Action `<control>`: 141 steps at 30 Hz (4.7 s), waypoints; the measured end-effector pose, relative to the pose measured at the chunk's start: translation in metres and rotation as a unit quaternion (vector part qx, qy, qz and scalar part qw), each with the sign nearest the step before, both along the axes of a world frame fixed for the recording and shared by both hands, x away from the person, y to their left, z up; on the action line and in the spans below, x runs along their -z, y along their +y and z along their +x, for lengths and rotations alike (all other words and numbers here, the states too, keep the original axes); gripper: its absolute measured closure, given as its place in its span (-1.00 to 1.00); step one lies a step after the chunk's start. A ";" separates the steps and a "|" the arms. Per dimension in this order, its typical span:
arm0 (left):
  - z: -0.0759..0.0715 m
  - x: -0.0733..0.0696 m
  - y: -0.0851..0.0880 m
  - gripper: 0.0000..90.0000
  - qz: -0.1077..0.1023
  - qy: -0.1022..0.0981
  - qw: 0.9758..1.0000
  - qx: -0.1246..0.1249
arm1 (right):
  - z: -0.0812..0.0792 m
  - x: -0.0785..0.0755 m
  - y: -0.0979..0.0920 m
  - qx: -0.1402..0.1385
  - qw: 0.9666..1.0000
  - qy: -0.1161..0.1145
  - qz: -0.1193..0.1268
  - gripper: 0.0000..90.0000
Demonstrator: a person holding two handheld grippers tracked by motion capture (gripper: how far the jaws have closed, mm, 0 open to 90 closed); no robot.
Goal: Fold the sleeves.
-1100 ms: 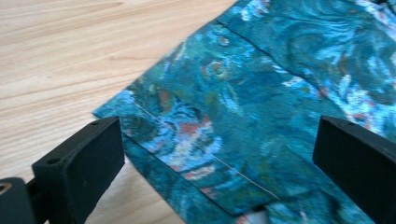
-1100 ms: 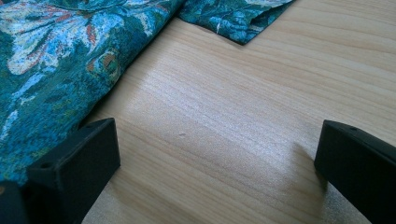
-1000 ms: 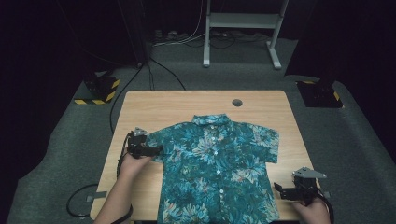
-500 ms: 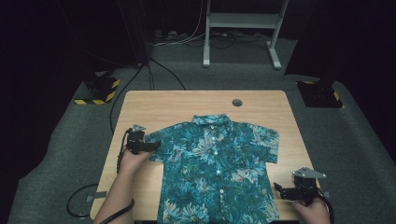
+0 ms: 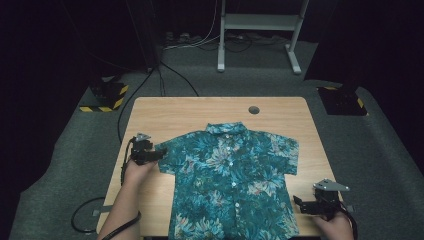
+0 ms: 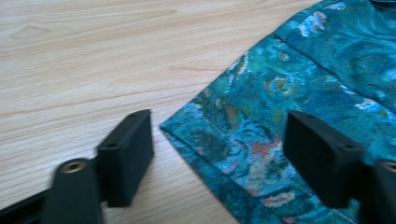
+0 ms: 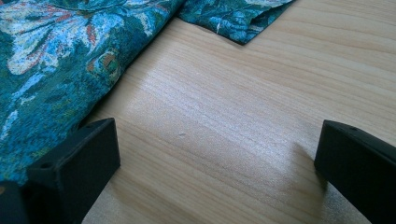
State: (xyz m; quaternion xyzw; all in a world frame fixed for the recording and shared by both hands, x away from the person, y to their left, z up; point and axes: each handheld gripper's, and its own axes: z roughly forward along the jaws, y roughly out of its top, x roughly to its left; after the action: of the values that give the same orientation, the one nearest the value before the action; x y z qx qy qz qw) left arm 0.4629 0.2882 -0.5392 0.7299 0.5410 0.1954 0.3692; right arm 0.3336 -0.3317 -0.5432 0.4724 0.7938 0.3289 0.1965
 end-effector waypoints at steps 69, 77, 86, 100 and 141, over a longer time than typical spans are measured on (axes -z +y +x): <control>-0.025 -0.074 -0.069 0.97 -0.042 -0.114 0.993 0.013 | 0.000 0.000 0.000 0.000 1.000 0.000 0.000 -1.00; -0.027 -0.075 -0.085 0.97 -0.046 -0.115 0.992 0.021 | 0.000 0.000 0.000 -0.001 1.000 0.000 0.000 -1.00; -0.028 -0.071 -0.105 0.97 -0.058 -0.115 0.991 0.034 | 0.000 0.000 0.000 -0.001 1.000 0.000 0.000 -1.00; -0.026 -0.062 -0.128 0.97 -0.061 -0.111 0.991 0.046 | 0.000 0.000 0.000 -0.002 1.000 0.000 0.000 -1.00; -0.014 -0.019 -0.173 0.96 -0.020 -0.043 0.997 0.055 | 0.000 0.000 0.000 -0.005 1.000 -0.001 0.000 -1.00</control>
State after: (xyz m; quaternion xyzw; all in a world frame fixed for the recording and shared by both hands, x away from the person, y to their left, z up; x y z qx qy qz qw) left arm 0.4489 0.1154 -0.5202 0.7419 0.4878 0.1953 0.4166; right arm 0.3336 -0.3316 -0.5432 0.4680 0.7961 0.3302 0.1955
